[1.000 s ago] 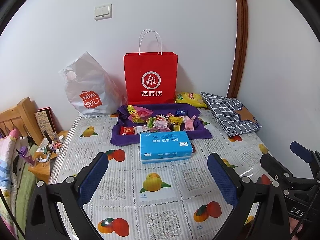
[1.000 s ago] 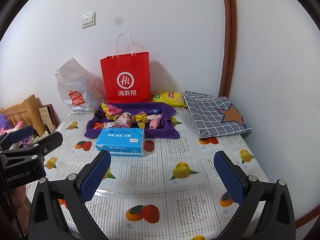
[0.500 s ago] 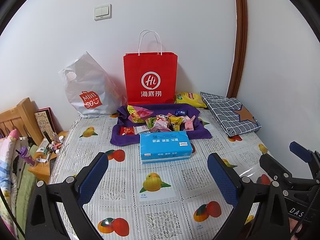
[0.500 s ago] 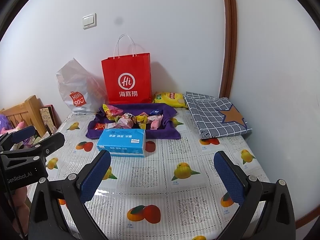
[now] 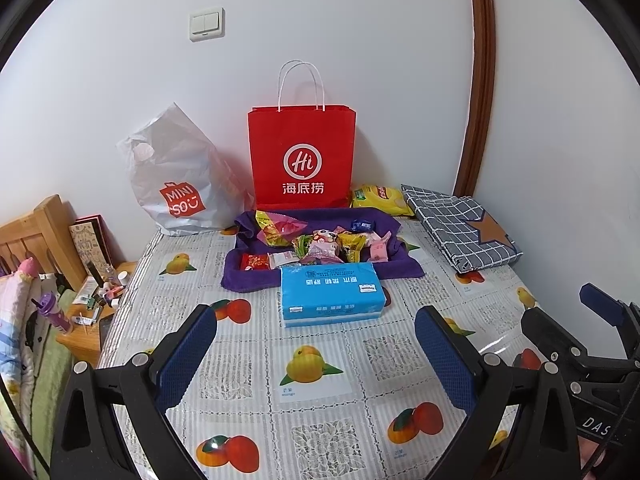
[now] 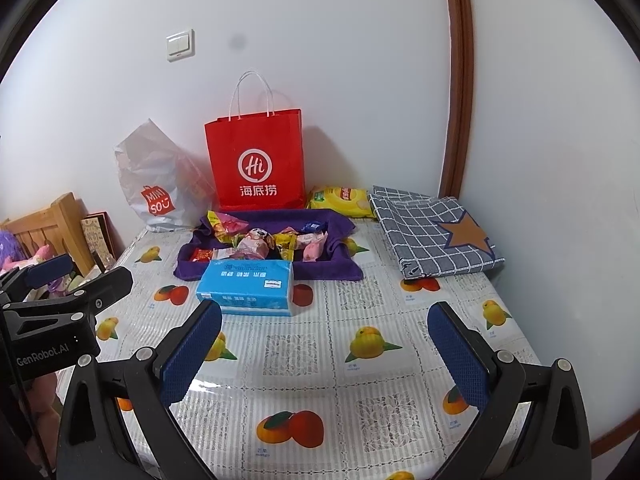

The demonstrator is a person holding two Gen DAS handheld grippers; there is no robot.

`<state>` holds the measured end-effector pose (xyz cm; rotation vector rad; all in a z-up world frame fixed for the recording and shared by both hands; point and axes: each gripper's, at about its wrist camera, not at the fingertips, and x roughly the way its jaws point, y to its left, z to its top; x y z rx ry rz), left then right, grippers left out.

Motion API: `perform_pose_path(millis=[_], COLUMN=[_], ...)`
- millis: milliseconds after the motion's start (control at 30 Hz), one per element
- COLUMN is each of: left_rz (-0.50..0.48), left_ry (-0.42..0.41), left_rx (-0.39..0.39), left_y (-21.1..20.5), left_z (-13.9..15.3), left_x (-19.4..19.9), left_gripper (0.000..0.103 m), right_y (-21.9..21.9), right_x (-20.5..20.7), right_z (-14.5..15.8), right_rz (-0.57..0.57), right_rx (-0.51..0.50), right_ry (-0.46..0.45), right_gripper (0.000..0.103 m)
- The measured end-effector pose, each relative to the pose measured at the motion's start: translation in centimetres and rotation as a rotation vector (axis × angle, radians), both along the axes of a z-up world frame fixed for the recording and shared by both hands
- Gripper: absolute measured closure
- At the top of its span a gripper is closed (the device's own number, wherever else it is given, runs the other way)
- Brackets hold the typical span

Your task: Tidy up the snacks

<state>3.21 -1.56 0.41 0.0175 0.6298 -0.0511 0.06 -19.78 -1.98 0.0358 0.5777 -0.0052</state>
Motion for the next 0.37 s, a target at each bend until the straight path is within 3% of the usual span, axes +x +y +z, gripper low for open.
perform_pose_path(millis=[367], left_rz=[0.006], left_ry=[-0.006], left_rx=[0.008], left_y=[0.24], left_z=[-0.26], left_x=[0.34], left_gripper=[0.003], right_y=[0.26], right_x=[0.13], right_z=[-0.23], right_rz=[0.003], right_rx=[0.003], right_ry=[-0.001], right_gripper=[0.001])
